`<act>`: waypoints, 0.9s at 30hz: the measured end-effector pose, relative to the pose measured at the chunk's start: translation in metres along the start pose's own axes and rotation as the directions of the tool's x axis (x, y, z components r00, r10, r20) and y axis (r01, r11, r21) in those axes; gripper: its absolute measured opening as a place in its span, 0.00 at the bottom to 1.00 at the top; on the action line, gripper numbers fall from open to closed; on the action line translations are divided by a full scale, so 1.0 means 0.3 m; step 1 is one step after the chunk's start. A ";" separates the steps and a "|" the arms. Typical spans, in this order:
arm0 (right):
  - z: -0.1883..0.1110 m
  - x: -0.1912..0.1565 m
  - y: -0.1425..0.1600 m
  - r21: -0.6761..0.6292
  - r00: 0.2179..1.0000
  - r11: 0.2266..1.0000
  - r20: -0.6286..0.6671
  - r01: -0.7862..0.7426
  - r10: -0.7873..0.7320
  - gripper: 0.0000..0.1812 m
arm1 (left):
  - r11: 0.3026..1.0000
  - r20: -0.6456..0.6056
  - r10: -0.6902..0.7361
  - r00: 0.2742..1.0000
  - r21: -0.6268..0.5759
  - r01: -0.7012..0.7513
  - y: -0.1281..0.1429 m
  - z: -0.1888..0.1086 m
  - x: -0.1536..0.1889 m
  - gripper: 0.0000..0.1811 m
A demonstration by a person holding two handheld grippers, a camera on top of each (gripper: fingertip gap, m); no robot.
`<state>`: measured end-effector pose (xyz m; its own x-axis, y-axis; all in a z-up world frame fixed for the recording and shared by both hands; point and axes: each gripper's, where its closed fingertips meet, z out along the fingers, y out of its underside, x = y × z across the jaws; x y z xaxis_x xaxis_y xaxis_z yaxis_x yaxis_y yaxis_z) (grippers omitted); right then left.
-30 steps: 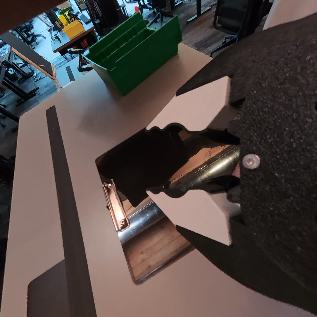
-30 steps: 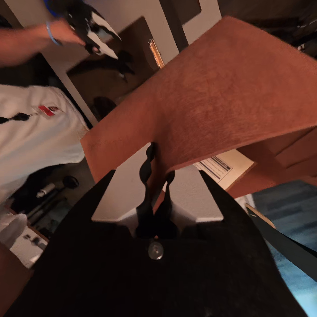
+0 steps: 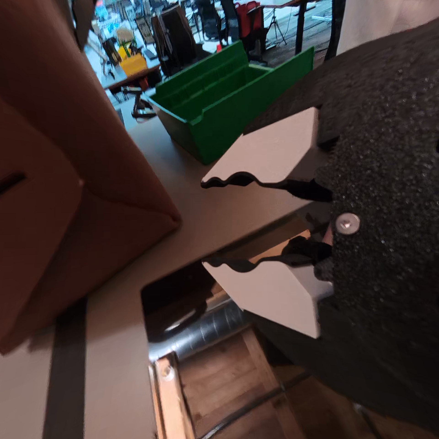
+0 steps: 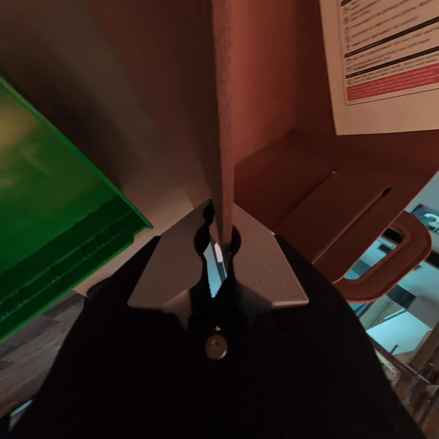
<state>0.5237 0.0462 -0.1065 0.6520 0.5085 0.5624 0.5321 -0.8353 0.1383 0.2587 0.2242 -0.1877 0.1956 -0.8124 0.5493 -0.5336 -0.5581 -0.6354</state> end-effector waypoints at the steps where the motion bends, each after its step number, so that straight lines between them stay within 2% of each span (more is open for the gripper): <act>1: 0.000 0.004 -0.001 -0.002 1.000 1.000 0.006 -0.027 0.027 0.02 | 1.000 -0.017 0.025 1.000 0.008 -0.025 -0.025 0.017 0.030 0.33; 4: 0.002 0.011 -0.005 0.001 0.998 0.998 0.010 -0.063 0.063 0.03 | 0.985 -0.021 0.163 0.986 0.068 -0.161 -0.115 0.084 0.108 0.34; 8: -0.015 -0.023 0.008 -0.014 0.993 0.995 0.071 -0.096 0.096 0.02 | 0.945 -0.006 0.324 0.946 0.048 -0.323 -0.176 0.259 0.192 0.37; 10: -0.010 -0.013 0.021 -0.015 0.996 0.997 0.041 -0.081 0.081 0.03 | 0.927 0.018 0.366 0.930 0.082 -0.366 -0.216 0.315 0.229 0.39; 14: -0.003 -0.003 0.063 -0.024 0.991 0.994 0.079 -0.105 0.106 0.03 | 0.918 0.027 0.386 0.922 0.090 -0.387 -0.253 0.362 0.249 0.40; 17: 0.005 0.006 0.049 0.011 0.998 0.999 0.044 -0.040 0.040 0.05 | 0.916 0.037 0.395 0.918 0.064 -0.397 -0.220 0.352 0.239 0.40; 19: -0.002 0.032 0.040 0.039 0.998 0.998 -0.037 -0.053 0.054 0.13 | 0.924 0.036 0.375 0.926 0.069 -0.377 -0.178 0.291 0.232 0.40; 20: -0.014 0.043 0.036 0.059 0.994 0.996 -0.083 -0.062 0.067 0.21 | 0.929 0.042 0.359 0.932 0.077 -0.361 -0.152 0.238 0.219 0.40; 22: -0.059 0.053 0.022 0.136 0.979 0.985 -0.159 -0.107 0.128 0.30 | 0.946 0.058 0.303 0.951 0.100 -0.307 -0.085 0.094 0.172 0.40; 25: -0.156 0.008 0.027 0.226 0.936 0.938 -0.174 -0.265 0.306 0.42 | 0.970 0.115 0.175 0.978 0.152 -0.192 0.043 -0.199 0.042 0.40; 27: -0.243 -0.040 0.026 0.300 0.881 0.877 -0.178 -0.376 0.439 0.42 | 0.973 0.222 0.089 0.971 0.189 -0.132 0.138 -0.436 -0.097 0.40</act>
<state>0.4806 0.0183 -0.0526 0.7117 0.0445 0.7011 0.3835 -0.8607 -0.3347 0.1233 0.2467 -0.1589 0.3252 -0.8759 0.3563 -0.3898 -0.4675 -0.7934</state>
